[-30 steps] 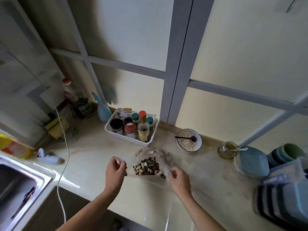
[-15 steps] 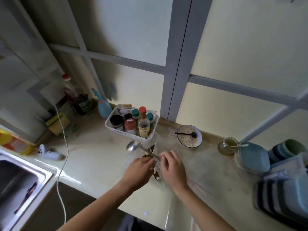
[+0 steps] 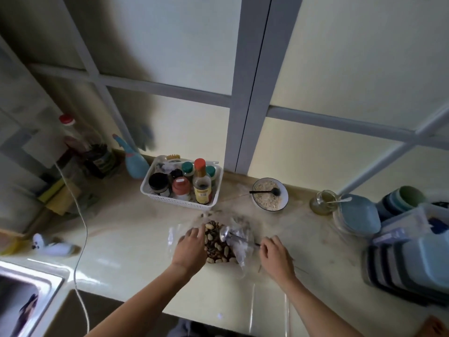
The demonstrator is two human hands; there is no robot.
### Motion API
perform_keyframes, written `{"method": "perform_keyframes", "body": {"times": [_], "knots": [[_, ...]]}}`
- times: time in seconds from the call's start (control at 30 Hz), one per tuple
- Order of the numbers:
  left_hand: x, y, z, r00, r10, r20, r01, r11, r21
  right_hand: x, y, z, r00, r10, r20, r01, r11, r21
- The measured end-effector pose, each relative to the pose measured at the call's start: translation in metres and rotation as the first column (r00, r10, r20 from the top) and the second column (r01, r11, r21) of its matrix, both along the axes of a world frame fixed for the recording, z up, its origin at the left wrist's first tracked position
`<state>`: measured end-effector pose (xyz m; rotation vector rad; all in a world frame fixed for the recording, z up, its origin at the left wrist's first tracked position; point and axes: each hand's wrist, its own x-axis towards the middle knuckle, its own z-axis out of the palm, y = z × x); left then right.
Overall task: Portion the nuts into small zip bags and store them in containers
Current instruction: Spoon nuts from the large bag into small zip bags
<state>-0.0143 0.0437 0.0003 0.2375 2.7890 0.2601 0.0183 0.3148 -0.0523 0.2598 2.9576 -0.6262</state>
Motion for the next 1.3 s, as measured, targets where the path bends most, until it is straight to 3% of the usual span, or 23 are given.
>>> {"method": "perform_keyframes", "body": {"times": [0.1,0.23,0.33,0.43,0.67,0.9,1.07,1.17,1.23,1.3], "knots": [[0.002,0.003,-0.003,0.997,-0.077,-0.012,0.078,0.992,0.103,-0.002,0.005,-0.006,0.997,0.079,0.026,-0.079,0.997,0.007],[0.007,0.009,-0.011,0.981,-0.183,-0.059,0.189,0.973,0.130,0.005,0.035,0.000,0.999,-0.033,0.003,0.032,0.980,0.197],[0.011,0.019,-0.013,0.971,-0.215,-0.102,0.229,0.962,0.151,0.015,0.061,0.000,0.969,-0.137,0.206,0.061,0.940,0.337],[0.017,0.037,-0.010,0.968,-0.217,-0.125,0.237,0.957,0.171,0.022,0.081,-0.008,0.930,-0.108,0.350,-0.016,0.943,0.333],[0.033,0.067,-0.008,0.982,-0.173,-0.079,0.185,0.961,0.204,0.035,0.088,-0.024,0.982,-0.068,0.176,0.035,0.982,0.186],[0.046,0.075,-0.004,0.988,-0.082,-0.128,0.109,0.969,0.220,0.026,0.085,-0.025,0.976,-0.023,0.218,-0.043,0.955,0.295],[0.056,0.081,-0.004,0.988,-0.024,-0.152,0.060,0.969,0.238,0.015,0.096,-0.010,0.997,-0.008,0.076,-0.010,0.974,0.228],[0.061,0.091,-0.004,0.986,-0.001,-0.168,0.050,0.957,0.284,0.006,0.094,0.016,0.996,-0.094,-0.015,0.095,0.986,0.139],[0.063,0.101,-0.004,0.991,0.047,-0.129,0.002,0.933,0.361,0.003,0.085,0.033,0.973,-0.204,-0.111,0.202,0.979,-0.033],[0.064,0.111,0.000,0.987,0.157,-0.032,-0.121,0.863,0.490,0.004,0.067,0.051,0.958,-0.273,-0.083,0.240,0.929,-0.283]]}}
